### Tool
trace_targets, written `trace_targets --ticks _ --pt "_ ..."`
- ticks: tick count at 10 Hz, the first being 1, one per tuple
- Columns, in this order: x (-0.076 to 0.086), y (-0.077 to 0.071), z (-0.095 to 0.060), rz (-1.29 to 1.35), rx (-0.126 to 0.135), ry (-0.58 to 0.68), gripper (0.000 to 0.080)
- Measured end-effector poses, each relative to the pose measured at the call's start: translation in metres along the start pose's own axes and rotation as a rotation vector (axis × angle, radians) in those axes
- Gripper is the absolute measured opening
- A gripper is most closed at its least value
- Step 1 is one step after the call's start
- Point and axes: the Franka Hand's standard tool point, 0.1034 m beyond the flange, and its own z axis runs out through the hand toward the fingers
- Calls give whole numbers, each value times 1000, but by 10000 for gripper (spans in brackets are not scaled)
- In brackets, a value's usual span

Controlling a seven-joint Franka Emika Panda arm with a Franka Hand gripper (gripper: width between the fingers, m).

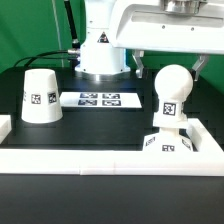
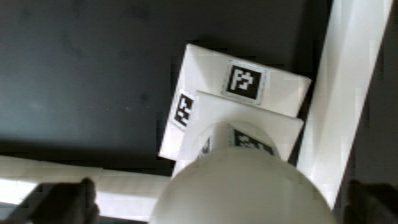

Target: Assemble lamp

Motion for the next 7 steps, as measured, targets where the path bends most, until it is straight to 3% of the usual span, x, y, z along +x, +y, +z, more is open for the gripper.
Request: trace_targets --ticks 1,4,7 --pt "-3 1 4 9 9 -10 699" --pt "-39 24 7 46 18 -56 699" --pt "-63 59 6 50 15 -65 699"
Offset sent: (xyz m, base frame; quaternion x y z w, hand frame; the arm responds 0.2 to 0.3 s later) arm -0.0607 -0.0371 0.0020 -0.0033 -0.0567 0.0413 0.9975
